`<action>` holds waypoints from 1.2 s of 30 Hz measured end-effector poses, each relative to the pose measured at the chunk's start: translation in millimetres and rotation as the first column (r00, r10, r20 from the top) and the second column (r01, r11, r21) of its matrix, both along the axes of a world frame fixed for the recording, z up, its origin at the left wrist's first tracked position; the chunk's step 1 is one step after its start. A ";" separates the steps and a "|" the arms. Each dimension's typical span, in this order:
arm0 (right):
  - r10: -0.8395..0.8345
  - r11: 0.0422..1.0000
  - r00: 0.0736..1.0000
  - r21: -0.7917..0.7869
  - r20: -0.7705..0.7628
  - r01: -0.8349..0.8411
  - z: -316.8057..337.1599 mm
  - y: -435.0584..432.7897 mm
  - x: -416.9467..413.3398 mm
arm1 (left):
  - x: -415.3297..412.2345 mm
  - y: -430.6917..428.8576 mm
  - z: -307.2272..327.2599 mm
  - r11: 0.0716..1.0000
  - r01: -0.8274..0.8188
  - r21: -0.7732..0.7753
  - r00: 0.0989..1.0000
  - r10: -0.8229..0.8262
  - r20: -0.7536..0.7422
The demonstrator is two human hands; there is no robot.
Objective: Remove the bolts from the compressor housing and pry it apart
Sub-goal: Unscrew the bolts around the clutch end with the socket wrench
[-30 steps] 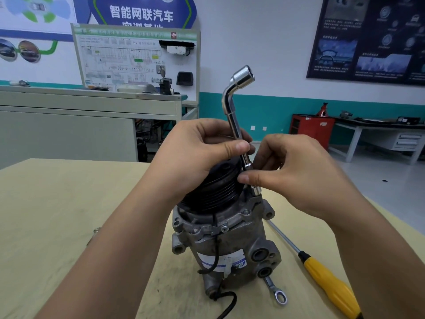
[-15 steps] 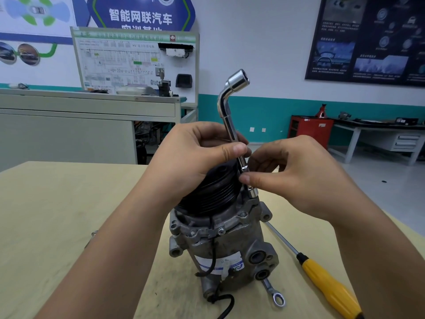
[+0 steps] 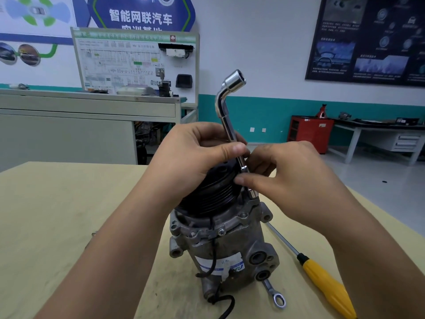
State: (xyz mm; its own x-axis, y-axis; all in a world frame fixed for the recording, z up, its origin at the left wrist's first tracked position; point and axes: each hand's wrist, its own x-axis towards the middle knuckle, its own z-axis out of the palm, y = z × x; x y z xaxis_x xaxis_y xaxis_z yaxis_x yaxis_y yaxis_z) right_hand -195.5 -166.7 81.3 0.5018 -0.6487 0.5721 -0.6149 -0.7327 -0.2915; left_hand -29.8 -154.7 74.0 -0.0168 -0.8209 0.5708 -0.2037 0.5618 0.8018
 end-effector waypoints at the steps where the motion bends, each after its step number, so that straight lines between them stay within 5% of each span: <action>1: 0.010 1.000 1.000 0.008 -0.003 -0.010 -0.1 -0.9 -0.3 | 0.0 -0.6 -0.3 1.000 -0.005 -0.001 1.000 0.005 0.003; 5: 0.070 0.992 0.997 0.100 0.013 -0.071 0.3 -5.5 -4.9 | 1.0 -0.8 -0.3 1.000 -0.007 0.010 1.000 0.007 0.005; 12: 0.138 0.973 0.990 0.183 0.014 -0.138 2.5 -12.4 -11.2 | 1.5 3.4 0.7 0.975 0.223 0.020 0.975 -0.223 0.011; 22: 0.139 0.945 0.979 0.276 0.145 -0.176 3.3 -10.7 -10.9 | -1.7 -0.5 -0.7 0.999 0.004 -0.041 0.997 -0.001 0.075; 28: 0.075 0.977 0.985 0.184 0.156 -0.104 -1.8 -12.7 -2.2 | -2.9 -0.7 -1.5 0.994 -0.070 -0.090 0.997 0.071 0.017; 36: 0.104 0.970 0.984 0.205 0.142 -0.132 -0.9 -12.0 -4.7 | 1.2 0.7 -0.5 0.997 0.049 -0.057 0.995 -0.044 0.087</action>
State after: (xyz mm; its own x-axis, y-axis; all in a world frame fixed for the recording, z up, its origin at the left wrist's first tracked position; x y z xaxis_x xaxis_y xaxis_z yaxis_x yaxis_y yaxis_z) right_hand -200.2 -178.6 80.4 0.5128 -0.7031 0.4926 -0.4751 -0.7103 -0.5193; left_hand -28.6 -154.0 73.5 -0.1054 -0.7831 0.6129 -0.2429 0.6179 0.7478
